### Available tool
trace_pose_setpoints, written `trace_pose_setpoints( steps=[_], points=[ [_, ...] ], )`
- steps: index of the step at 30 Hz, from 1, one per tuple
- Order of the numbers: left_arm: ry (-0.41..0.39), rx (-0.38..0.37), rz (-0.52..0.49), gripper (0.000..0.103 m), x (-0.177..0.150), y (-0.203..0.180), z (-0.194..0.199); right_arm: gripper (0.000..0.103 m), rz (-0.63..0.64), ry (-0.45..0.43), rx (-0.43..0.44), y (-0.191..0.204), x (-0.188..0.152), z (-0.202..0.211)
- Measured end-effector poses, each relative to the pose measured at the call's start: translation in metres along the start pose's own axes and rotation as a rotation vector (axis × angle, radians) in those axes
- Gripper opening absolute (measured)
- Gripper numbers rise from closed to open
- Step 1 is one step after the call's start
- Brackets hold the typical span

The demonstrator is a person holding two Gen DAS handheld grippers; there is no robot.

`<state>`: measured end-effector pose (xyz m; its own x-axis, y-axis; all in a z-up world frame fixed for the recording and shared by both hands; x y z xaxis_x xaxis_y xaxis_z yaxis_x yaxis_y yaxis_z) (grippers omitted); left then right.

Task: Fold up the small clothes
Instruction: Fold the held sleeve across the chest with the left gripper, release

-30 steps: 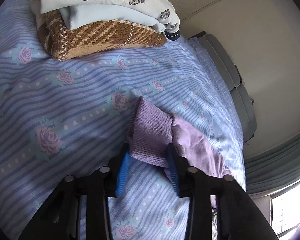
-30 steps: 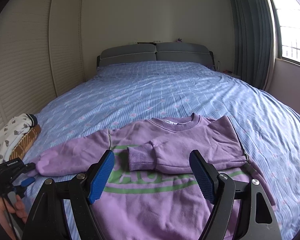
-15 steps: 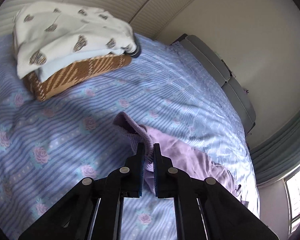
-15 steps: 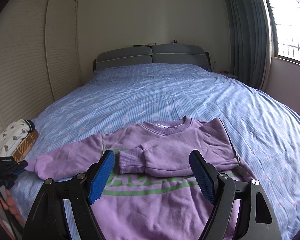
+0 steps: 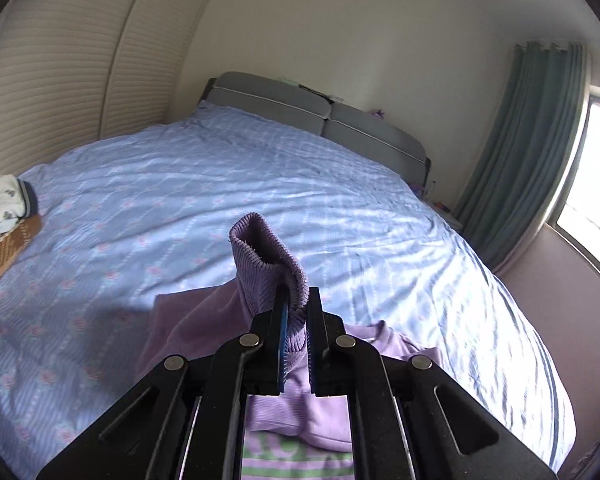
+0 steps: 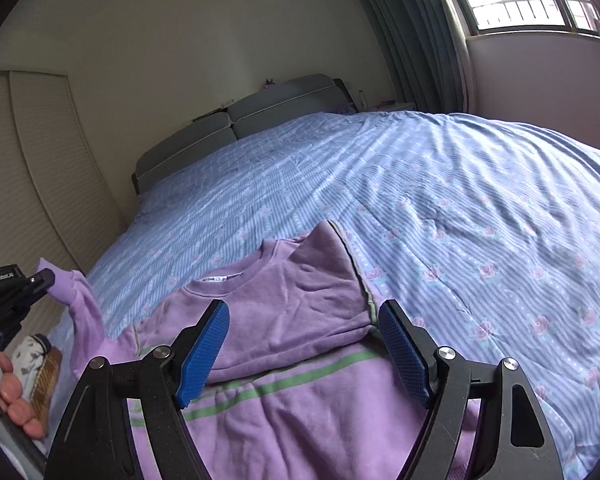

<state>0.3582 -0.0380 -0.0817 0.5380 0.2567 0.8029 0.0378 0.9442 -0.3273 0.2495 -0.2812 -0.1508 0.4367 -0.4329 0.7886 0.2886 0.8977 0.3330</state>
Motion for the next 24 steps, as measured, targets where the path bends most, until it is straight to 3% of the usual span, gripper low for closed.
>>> trace_pose_setpoints(
  steps=[7, 12, 18, 20, 22, 24],
  points=[
    [0.073, -0.071, -0.148, 0.009, -0.034, -0.091, -0.042, 0.078, -0.077, -0.016, -0.006, -0.052, 0.022, -0.001],
    [0.193, -0.088, -0.193, 0.009, -0.068, -0.117, -0.076, 0.078, -0.121, -0.010, -0.024, -0.082, 0.033, -0.007],
    [0.301, -0.050, -0.223, 0.011, -0.104, -0.122, -0.107, 0.078, -0.145, 0.038, -0.027, -0.094, 0.028, -0.020],
    [0.317, -0.053, -0.229, 0.021, -0.108, -0.120, -0.104, 0.078, -0.129, 0.049, -0.028, -0.091, 0.025, -0.024],
    [0.306, -0.046, -0.228, 0.050, -0.109, -0.114, -0.095, 0.078, -0.114, 0.057, -0.027, -0.088, 0.024, -0.027],
    [0.272, -0.037, -0.237, 0.057, -0.107, -0.106, -0.080, 0.078, -0.105, 0.062, -0.027, -0.086, 0.022, -0.028]
  ],
)
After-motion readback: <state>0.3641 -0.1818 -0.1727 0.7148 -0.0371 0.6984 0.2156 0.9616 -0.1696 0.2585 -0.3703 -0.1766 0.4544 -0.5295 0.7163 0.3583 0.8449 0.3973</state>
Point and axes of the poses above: each gripper's, at about its wrist camera, not at the fingertips, and z roughly against the way its jaws point, y to its left, x to its top, the point moved 3 cm from there along -z, roughly the way its jaws point, and after that the axes turned 2 degrees about y, right-handed, at the moved point
